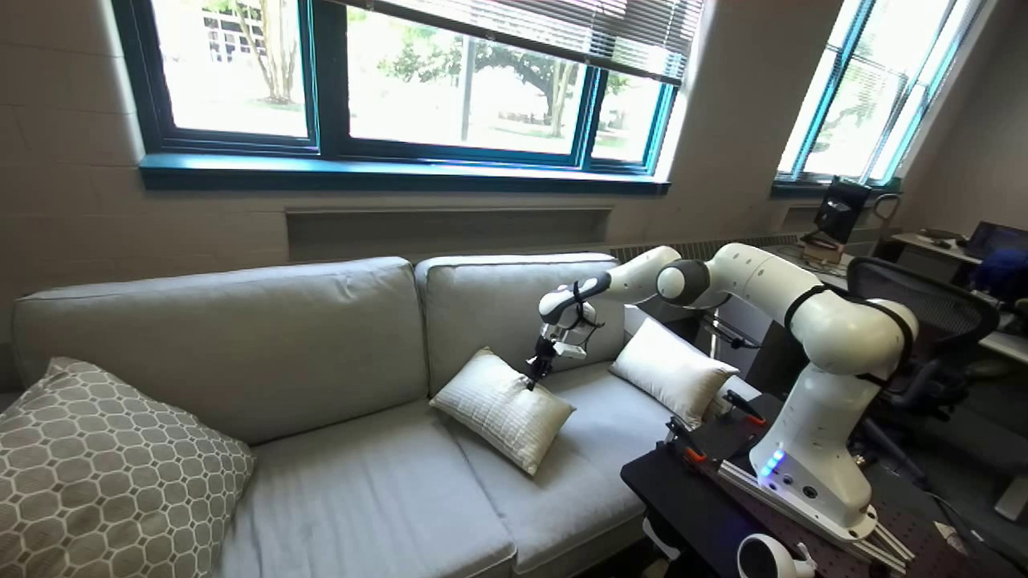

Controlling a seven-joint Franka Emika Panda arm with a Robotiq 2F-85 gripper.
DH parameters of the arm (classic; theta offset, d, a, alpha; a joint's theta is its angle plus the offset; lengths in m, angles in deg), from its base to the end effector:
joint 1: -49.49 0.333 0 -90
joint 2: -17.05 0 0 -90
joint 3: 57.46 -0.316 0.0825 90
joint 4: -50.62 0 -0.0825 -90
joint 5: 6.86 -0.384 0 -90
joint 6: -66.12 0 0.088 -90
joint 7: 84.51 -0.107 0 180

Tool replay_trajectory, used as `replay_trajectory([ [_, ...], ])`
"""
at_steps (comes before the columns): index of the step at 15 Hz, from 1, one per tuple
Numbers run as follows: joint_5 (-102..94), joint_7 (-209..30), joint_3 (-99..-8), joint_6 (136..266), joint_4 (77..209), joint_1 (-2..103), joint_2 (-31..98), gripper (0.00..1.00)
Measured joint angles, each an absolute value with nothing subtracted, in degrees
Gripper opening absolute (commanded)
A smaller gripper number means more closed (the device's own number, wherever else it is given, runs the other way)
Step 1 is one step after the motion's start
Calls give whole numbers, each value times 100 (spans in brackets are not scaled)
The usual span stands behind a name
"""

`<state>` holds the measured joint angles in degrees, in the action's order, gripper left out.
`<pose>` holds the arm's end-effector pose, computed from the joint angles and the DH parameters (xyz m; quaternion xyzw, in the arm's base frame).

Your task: Arrange the cushions on the couch

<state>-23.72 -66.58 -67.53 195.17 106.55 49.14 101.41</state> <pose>0.6974 0.0879 -0.0733 -0.9741 -0.0639 0.0750 0.2035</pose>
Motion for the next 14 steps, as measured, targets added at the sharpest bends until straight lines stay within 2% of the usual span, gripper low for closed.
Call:
replay_trajectory([
  [5,-2194,-8406,-6224,20044,10609,5609,10000,4],
  [14,-2460,-11189,-4767,22816,13249,7264,9126,4],
])
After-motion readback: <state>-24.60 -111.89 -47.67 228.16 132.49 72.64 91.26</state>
